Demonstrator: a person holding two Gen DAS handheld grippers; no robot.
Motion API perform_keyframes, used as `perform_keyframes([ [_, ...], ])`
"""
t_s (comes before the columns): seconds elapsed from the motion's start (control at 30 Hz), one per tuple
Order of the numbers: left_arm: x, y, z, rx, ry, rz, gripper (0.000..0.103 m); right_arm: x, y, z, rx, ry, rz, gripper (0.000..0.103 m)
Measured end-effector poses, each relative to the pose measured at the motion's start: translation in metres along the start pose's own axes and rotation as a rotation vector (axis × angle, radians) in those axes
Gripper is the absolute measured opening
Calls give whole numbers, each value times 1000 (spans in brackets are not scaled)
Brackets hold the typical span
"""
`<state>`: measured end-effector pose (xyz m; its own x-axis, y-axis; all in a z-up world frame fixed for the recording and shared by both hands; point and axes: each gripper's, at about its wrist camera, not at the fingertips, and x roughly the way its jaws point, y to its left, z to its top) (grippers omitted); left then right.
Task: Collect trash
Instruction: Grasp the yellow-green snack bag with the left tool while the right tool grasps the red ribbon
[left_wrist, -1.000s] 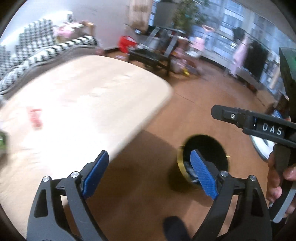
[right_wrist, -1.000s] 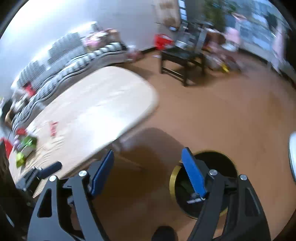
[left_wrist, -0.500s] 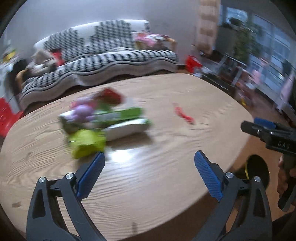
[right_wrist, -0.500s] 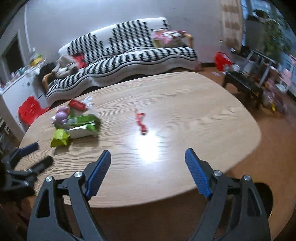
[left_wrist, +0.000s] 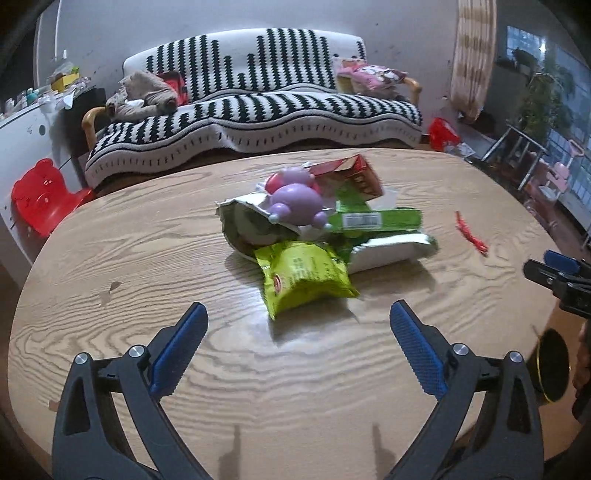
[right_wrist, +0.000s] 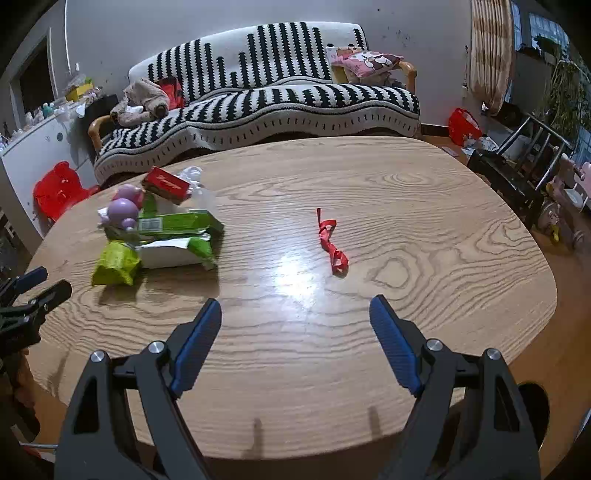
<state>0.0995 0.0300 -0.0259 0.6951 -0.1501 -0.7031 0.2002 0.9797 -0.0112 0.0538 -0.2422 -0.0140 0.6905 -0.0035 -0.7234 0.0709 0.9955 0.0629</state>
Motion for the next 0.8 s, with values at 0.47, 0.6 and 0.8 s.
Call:
perform_keyframes([
  [0.47,85,7,16,-127,100,18,96,94,-36,29,95,83,-74,80],
  [0.6,99,3,13,-110,116,36,96,119,-36,29,57,102,-111,71],
  [0.8,101,1,13,-91,113,26,81,120,-25,30,-6,91,-54,17],
])
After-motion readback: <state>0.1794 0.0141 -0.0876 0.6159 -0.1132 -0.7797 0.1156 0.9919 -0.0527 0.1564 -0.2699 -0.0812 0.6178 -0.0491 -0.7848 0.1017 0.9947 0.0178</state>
